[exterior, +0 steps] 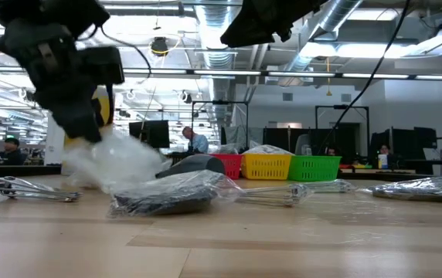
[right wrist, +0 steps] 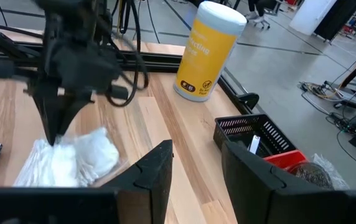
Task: Pick & Place Travel size toiletries
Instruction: Put the cotton pack into the yellow bin
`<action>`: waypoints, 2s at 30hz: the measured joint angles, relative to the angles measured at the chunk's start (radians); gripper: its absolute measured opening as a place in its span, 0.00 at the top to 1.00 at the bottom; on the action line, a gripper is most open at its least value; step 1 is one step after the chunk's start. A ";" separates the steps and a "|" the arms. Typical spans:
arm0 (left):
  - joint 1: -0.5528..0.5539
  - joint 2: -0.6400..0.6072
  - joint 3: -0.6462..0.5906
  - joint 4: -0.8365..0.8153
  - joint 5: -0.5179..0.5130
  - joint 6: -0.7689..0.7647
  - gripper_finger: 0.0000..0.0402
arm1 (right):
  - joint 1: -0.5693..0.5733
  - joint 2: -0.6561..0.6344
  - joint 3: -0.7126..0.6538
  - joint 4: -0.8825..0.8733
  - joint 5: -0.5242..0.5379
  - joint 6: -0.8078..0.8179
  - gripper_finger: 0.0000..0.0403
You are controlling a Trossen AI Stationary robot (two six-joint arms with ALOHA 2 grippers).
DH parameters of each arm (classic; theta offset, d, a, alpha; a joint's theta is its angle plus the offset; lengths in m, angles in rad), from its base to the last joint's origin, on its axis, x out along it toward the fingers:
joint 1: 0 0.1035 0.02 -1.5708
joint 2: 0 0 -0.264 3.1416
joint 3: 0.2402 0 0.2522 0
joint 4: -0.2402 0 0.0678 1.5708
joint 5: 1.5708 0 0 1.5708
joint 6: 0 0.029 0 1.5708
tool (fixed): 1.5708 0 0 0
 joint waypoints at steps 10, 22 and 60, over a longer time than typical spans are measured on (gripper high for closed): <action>0.000 -0.192 0.000 0.010 -0.073 0.064 1.00 | 0.000 0.000 0.000 0.001 -0.003 0.000 0.68; 0.000 -0.286 0.000 0.169 -0.278 0.279 1.00 | -0.008 0.000 0.000 0.040 -0.127 0.087 0.68; 0.000 -0.285 0.000 0.454 -0.449 0.586 1.00 | -0.102 0.014 0.001 0.188 -0.243 0.190 0.68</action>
